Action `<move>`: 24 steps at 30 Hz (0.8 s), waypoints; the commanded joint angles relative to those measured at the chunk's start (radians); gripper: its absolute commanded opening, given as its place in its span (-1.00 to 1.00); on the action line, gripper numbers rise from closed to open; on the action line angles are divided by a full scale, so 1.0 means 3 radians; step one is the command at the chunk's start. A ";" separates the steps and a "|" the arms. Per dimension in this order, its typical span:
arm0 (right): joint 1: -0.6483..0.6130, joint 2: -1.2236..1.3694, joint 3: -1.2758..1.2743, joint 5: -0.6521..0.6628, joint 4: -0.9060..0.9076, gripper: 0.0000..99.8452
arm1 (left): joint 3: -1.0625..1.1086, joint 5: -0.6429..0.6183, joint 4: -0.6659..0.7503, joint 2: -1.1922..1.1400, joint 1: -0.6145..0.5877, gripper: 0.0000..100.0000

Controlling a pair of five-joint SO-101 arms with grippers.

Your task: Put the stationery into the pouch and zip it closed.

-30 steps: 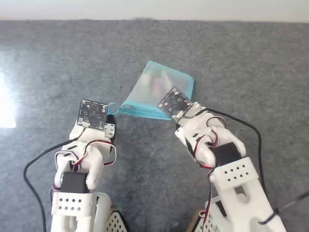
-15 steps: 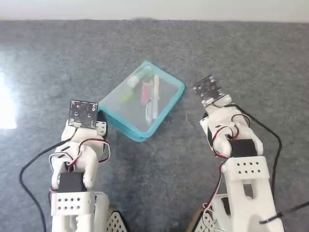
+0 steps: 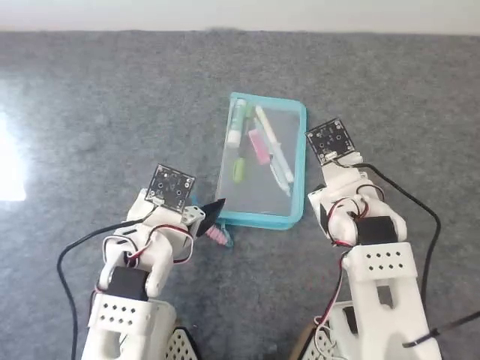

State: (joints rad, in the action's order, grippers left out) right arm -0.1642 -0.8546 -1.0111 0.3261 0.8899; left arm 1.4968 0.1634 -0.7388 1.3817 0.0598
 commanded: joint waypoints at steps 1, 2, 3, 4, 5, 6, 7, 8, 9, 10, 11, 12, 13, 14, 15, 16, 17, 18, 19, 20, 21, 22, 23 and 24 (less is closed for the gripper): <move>-0.0043 -0.0069 0.0046 -0.0046 0.0023 -0.67 | -0.0084 -0.0113 0.0113 0.0046 0.0005 -0.32; -0.0033 -0.0069 0.0046 -0.0051 0.0023 -0.67 | -0.0095 -0.0113 0.0113 0.0046 0.0005 -0.32; -0.0023 -0.0074 0.0046 -0.0051 0.0023 -0.67 | -0.0110 -0.0118 0.0107 0.0046 0.0000 -0.32; -0.0018 -0.0095 0.0046 -0.0056 0.0028 -0.67 | -0.0120 -0.0118 0.0107 0.0046 0.0000 -0.32; -0.0018 -0.0146 0.0036 -0.0061 0.0028 -0.67 | -0.0125 -0.0123 0.0113 0.0046 -0.0020 -0.32; -0.0018 -0.0238 0.0031 -0.0123 0.0064 -0.68 | -0.0171 -0.0174 0.0107 0.0051 -0.0092 -0.32; -0.0018 -0.0355 0.0031 -0.0184 0.0141 -0.71 | -0.0222 -0.0297 0.0097 0.0072 -0.0199 -0.32; -0.0018 -0.0519 0.0031 -0.0220 0.0212 -0.75 | -0.0253 -0.0404 0.0092 0.0123 -0.0322 -0.32; -0.0023 -0.0703 0.0010 -0.0230 0.0274 -0.79 | -0.0263 -0.0471 0.0097 0.0199 -0.0450 -0.32; -0.0023 -0.0892 -0.0051 -0.0230 0.0289 -0.80 | -0.0258 -0.0491 0.0097 0.0307 -0.0532 -0.32; -0.0038 -0.1087 -0.0153 -0.0230 0.0274 -0.82 | -0.0233 -0.0506 0.0082 0.0435 -0.0568 -0.32; -0.0038 -0.1281 -0.0302 -0.0245 0.0228 -0.83 | -0.0182 -0.0511 0.0031 0.0578 -0.0578 -0.32; -0.0028 -0.1460 -0.0465 -0.0261 0.0166 -0.84 | -0.0120 -0.0511 -0.0020 0.0731 -0.0573 -0.32; -0.0023 -0.1644 -0.0639 -0.0245 0.0100 -0.85 | -0.0054 -0.0511 -0.0072 0.0900 -0.0573 -0.32; -0.0018 -0.1818 -0.0829 -0.0235 0.0028 -0.86 | 0.0028 -0.0511 -0.0102 0.1079 -0.0568 -0.32; -0.0018 -0.1997 -0.1002 -0.0235 -0.0028 -0.87 | 0.0120 -0.0511 -0.0123 0.1263 -0.0547 -0.32; -0.0018 -0.2171 -0.1171 -0.0235 -0.0059 -0.86 | 0.0222 -0.0511 -0.0138 0.1458 -0.0517 -0.32; -0.0018 -0.2340 -0.1314 -0.0235 -0.0069 -0.86 | 0.0315 -0.0511 -0.0113 0.1550 -0.0465 -0.32; -0.0018 -0.2514 -0.1437 -0.0230 -0.0069 -0.86 | 0.0376 -0.0496 -0.0051 0.1534 -0.0394 -0.32; -0.0013 -0.2677 -0.1550 -0.0220 -0.0054 -0.86 | 0.0422 -0.0496 0.0041 0.1483 -0.0332 -0.32; -0.0013 -0.2846 -0.1642 -0.0164 0.0008 -0.86 | 0.0463 -0.0496 0.0148 0.1406 -0.0286 -0.32; 0.0013 -0.3005 -0.1718 -0.0072 0.0090 -0.86 | 0.0519 -0.0496 0.0256 0.1371 -0.0240 -0.32; 0.0054 -0.3158 -0.1780 0.0026 0.0187 -0.86 | 0.0591 -0.0496 0.0353 0.1355 -0.0210 -0.32; 0.0095 -0.3240 -0.1816 0.0118 0.0258 -0.86 | 0.0632 -0.0496 0.0414 0.1350 -0.0189 -0.32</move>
State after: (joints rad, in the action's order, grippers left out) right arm -0.1657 -1.7108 -1.5390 0.2954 0.9237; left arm 1.6563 0.0222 -0.7158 1.7975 -0.0368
